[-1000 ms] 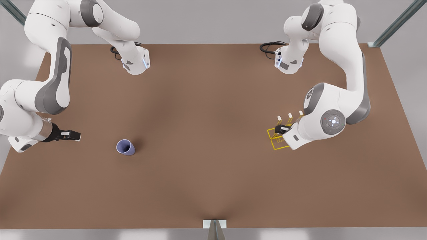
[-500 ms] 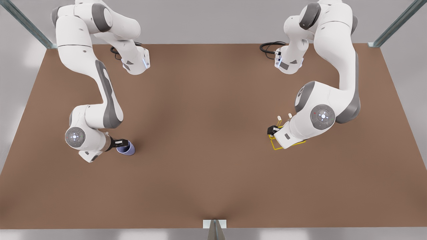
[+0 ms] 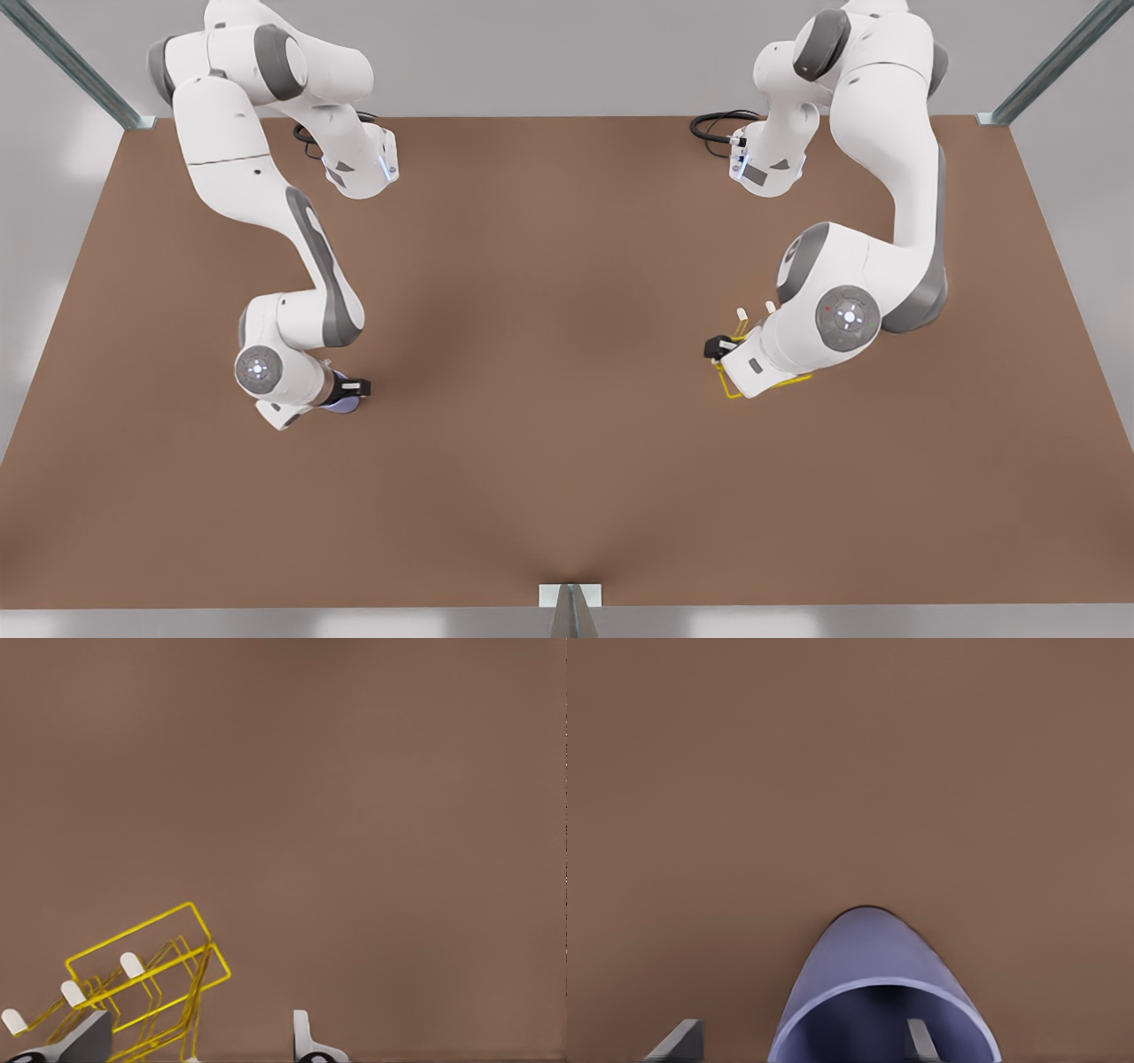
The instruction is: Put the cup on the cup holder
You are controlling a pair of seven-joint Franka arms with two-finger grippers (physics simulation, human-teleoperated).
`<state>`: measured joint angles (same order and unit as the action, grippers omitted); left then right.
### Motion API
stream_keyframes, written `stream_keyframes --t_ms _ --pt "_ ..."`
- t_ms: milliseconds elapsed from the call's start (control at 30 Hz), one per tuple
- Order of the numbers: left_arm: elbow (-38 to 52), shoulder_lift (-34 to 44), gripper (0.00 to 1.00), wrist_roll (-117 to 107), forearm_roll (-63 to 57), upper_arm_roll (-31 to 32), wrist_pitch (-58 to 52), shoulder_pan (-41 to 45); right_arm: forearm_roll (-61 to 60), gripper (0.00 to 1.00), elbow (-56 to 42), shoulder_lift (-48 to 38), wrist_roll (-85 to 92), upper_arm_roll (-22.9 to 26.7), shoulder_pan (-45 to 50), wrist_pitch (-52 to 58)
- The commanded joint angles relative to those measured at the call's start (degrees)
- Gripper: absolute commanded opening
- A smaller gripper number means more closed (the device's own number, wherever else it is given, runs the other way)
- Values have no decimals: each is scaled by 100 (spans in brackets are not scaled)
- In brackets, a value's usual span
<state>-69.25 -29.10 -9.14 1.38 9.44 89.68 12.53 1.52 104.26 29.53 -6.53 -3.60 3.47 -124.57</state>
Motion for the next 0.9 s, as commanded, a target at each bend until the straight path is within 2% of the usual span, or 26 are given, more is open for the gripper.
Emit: stream_keyframes --t_ms 0,33,67,400,467,500,567,600,667,700,733,767,800,867 --pt "-9 -104 100 71 29 14 67 30 6 46 7 70 -595 9 14 -244" --pt "0 -122 100 -8 108 14 58 21 6 30 7 88 -595 9 14 -244" --pt "0 -96 100 -8 125 -3 58 21 -2 21 -11 96 -639 9 14 -244" --pt "-18 62 100 -96 90 -65 -39 21 15 21 -90 -132 -1131 -18 58 -94" --pt "-27 62 100 -96 90 -65 -56 21 -168 21 -519 -185 -2402 -544 146 2" --pt "-27 71 100 -88 90 -65 -65 21 -992 21 -924 -27 -3021 -817 154 20" --pt "-18 80 100 -96 90 -143 -65 12 -3145 21 -1749 543 -3100 -1107 154 -41" --pt "-27 106 100 -105 90 -267 -65 12 -3726 21 -2023 772 -3091 -1178 163 -42" --pt "-27 176 100 -386 161 -996 -320 -32 -5169 21 -2638 1362 -3074 -1609 233 -121" --pt "-36 352 100 -710 152 -1313 -364 -32 -5898 21 -2859 1582 -3074 -1626 584 -594" --pt "-9 361 100 -2281 161 -1375 -355 -40 -6462 21 -3060 1731 -3065 -1626 910 -683" --pt "17 414 100 -4173 161 -1322 -364 -32 -6506 21 -3675 2196 -3083 -1653 1182 -692" --pt "26 449 100 -4876 178 -1295 -364 39 -6541 21 -4176 2539 -3346 -1679 1384 -701" --pt "105 335 100 -7258 152 -1032 -250 206 -6568 21 -4423 2803 -3838 -1670 1798 -701"
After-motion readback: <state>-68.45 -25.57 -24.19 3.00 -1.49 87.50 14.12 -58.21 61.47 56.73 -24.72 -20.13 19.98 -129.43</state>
